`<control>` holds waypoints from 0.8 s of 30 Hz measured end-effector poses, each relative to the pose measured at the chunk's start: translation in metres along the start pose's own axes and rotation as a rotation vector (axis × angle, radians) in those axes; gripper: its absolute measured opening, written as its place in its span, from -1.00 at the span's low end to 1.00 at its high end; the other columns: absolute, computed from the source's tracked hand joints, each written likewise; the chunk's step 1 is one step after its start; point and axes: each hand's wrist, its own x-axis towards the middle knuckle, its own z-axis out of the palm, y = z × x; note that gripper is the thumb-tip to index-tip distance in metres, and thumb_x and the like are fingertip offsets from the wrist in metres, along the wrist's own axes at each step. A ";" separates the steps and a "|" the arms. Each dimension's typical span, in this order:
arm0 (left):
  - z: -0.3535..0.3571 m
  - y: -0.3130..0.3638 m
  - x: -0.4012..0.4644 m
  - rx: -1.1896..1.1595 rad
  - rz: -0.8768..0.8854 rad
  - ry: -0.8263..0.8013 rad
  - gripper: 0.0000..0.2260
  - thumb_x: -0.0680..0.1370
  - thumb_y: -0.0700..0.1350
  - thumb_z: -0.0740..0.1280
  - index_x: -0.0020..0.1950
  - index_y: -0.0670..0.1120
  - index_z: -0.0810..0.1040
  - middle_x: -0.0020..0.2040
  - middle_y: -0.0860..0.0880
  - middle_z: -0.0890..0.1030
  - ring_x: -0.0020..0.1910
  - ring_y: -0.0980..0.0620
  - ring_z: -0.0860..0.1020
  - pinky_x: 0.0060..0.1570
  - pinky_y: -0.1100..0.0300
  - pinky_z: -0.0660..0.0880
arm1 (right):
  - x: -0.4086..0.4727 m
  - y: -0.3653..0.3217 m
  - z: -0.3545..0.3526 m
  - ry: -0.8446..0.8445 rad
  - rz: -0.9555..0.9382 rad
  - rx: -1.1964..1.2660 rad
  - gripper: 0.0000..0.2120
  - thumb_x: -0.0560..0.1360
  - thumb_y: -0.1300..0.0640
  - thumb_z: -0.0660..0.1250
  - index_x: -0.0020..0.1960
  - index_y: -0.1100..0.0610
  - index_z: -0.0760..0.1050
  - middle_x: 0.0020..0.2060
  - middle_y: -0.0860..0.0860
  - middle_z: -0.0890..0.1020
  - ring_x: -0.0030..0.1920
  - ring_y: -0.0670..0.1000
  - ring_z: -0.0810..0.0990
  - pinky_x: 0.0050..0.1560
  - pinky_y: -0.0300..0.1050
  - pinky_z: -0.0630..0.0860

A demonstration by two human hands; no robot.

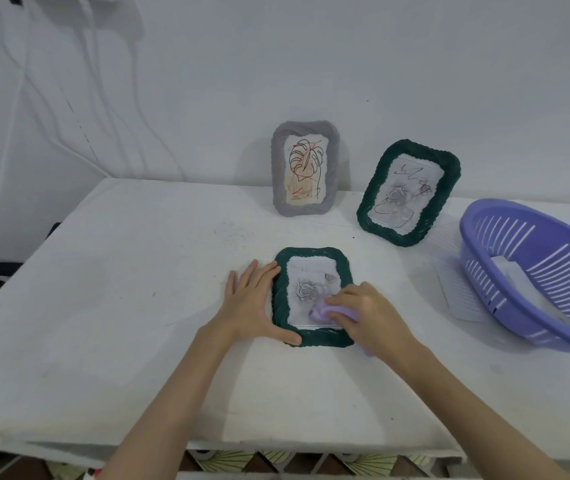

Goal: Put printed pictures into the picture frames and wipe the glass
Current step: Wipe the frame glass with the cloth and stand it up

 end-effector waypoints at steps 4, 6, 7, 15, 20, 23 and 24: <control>-0.001 0.001 -0.001 -0.016 -0.002 -0.013 0.24 -0.05 0.51 0.25 0.51 0.05 -0.10 0.52 0.20 -0.08 0.49 0.15 -0.26 0.43 -0.05 -0.37 | 0.028 0.012 0.002 0.065 0.112 -0.006 -0.89 0.43 0.21 0.39 -0.10 0.06 0.66 -0.22 0.07 0.64 -0.18 0.15 0.50 -0.14 -0.05 0.42; -0.003 0.002 -0.001 -0.025 -0.004 -0.023 0.24 -0.04 0.50 0.29 0.51 0.05 -0.10 0.52 0.19 -0.08 0.49 0.16 -0.25 0.43 -0.05 -0.38 | 0.044 0.012 0.001 0.097 0.165 -0.004 -0.90 0.45 0.23 0.37 -0.11 0.11 0.66 -0.21 0.13 0.65 -0.17 0.17 0.48 -0.13 0.01 0.43; -0.003 0.003 -0.002 -0.025 -0.006 -0.030 0.23 -0.01 0.48 0.34 0.51 0.05 -0.10 0.52 0.19 -0.08 0.49 0.16 -0.25 0.43 -0.05 -0.38 | 0.052 0.013 0.001 0.110 0.186 -0.012 -0.89 0.45 0.25 0.36 -0.11 0.13 0.66 -0.20 0.16 0.65 -0.15 0.17 0.46 -0.13 0.02 0.42; -0.004 0.005 -0.002 -0.035 -0.013 -0.018 0.24 -0.05 0.48 0.30 0.51 0.05 -0.09 0.52 0.17 -0.04 0.50 0.15 -0.21 0.44 -0.05 -0.34 | 0.082 -0.007 0.009 0.058 0.171 -0.062 -0.82 0.46 0.25 0.31 -0.02 0.08 0.63 -0.17 0.16 0.63 -0.03 0.15 0.45 -0.08 -0.04 0.40; -0.002 0.004 -0.001 -0.033 -0.005 -0.013 0.24 -0.02 0.47 0.33 0.51 0.03 -0.12 0.52 0.15 -0.04 0.50 0.13 -0.20 0.44 -0.03 -0.32 | 0.074 -0.020 0.024 -0.020 -0.005 0.002 -0.86 0.43 0.23 0.33 -0.09 0.06 0.63 -0.18 0.07 0.67 -0.14 0.18 0.54 -0.07 0.04 0.46; -0.002 0.004 -0.001 -0.029 -0.006 -0.011 0.23 0.01 0.45 0.35 0.52 0.01 -0.11 0.53 0.14 -0.05 0.50 0.13 -0.20 0.45 -0.02 -0.32 | 0.053 -0.029 0.023 -0.040 -0.084 0.019 -0.87 0.45 0.17 0.31 -0.07 0.08 0.62 -0.19 0.05 0.67 -0.23 0.16 0.53 -0.12 0.00 0.44; -0.001 0.003 -0.001 -0.027 -0.007 -0.008 0.25 -0.02 0.48 0.32 0.52 0.01 -0.11 0.53 0.14 -0.05 0.50 0.14 -0.21 0.45 -0.02 -0.32 | 0.045 -0.032 0.020 -0.048 -0.120 0.001 -0.86 0.45 0.15 0.30 -0.06 0.06 0.62 -0.19 0.02 0.67 -0.26 0.13 0.51 -0.15 -0.02 0.43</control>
